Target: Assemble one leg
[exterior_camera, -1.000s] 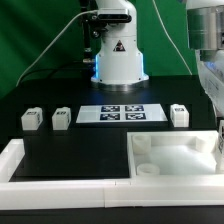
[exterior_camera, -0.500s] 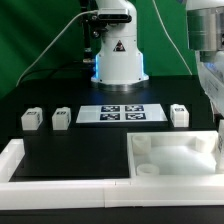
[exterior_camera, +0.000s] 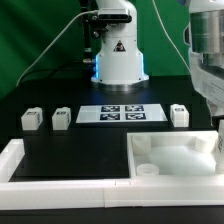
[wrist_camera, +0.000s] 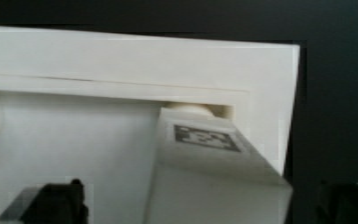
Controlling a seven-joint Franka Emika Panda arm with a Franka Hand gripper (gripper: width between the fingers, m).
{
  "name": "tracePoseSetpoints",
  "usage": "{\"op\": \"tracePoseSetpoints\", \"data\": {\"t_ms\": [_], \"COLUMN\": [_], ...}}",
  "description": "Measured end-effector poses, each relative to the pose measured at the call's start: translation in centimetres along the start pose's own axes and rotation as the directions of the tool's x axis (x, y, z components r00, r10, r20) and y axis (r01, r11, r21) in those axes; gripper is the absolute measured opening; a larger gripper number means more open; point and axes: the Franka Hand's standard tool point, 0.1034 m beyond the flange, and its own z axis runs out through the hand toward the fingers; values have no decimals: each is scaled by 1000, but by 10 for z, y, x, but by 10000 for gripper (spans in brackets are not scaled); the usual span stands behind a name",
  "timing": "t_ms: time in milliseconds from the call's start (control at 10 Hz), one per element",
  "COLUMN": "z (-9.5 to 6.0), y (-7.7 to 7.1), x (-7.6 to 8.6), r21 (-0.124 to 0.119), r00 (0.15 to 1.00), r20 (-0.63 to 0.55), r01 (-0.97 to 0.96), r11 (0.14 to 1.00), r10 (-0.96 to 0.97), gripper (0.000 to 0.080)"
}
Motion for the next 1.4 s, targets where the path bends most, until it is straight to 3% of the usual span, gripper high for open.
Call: {"op": "tracePoseSetpoints", "data": {"t_ms": [300, 400, 700, 800, 1000, 1100, 1200, 1400], "z": [0, 1, 2, 2, 2, 3, 3, 3], "y": [0, 1, -7, -7, -7, -5, -5, -4], "x": [-1, -1, -3, -3, -1, 1, 2, 2], "r21": [-5, -21, -110, -107, -107, -110, -110, -101], "r00": [955, 896, 623, 585, 623, 712, 776, 885], "r20": [4, 5, -5, 0, -4, -15, -25, -43], "r01": [298, 445, 777, 807, 778, 697, 624, 457], "r11": [955, 895, 620, 581, 619, 709, 774, 884], "r10": [-298, -445, -782, -811, -782, -702, -630, -463], "gripper": [648, 648, 648, 648, 381, 381, 295, 295]}}
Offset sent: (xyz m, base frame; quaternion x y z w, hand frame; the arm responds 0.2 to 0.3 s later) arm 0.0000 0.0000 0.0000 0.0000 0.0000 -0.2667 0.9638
